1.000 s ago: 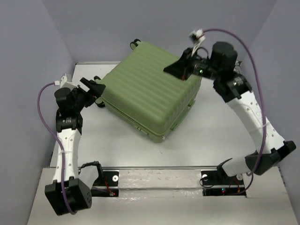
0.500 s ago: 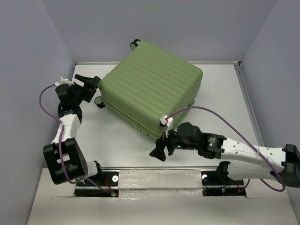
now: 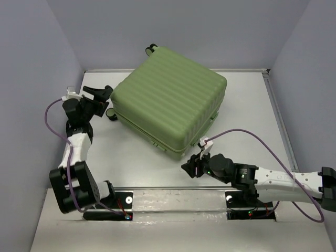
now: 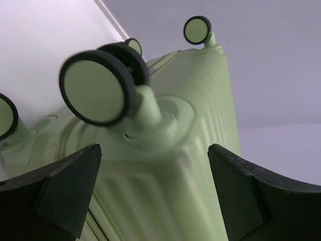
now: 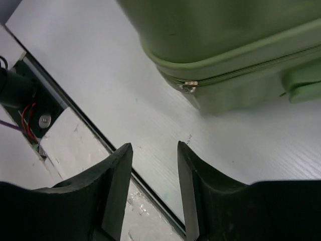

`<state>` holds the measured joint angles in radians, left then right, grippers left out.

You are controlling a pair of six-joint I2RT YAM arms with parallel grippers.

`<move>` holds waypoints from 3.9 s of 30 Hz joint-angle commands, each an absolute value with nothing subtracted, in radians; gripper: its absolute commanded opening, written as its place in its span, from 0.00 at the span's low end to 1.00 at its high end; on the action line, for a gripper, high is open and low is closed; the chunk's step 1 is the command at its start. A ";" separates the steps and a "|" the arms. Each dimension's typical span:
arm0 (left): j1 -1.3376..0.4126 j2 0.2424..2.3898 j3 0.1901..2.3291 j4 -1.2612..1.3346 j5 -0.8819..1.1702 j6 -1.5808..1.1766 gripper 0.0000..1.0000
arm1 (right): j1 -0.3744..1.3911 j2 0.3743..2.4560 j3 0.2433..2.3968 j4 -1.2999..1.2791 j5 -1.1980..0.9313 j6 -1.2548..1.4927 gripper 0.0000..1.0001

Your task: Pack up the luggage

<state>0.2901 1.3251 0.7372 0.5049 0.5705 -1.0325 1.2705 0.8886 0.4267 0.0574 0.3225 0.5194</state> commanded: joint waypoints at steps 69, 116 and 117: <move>-0.033 0.991 0.850 0.078 0.337 -0.716 0.99 | 1.431 1.326 0.784 -0.037 0.786 0.686 0.07; 0.158 1.235 0.689 0.718 0.356 -1.045 0.06 | 0.754 0.850 0.492 -0.077 0.309 0.683 0.53; 0.153 1.176 0.619 0.718 0.348 -1.040 0.06 | 0.726 0.876 0.508 -0.021 0.238 0.645 0.52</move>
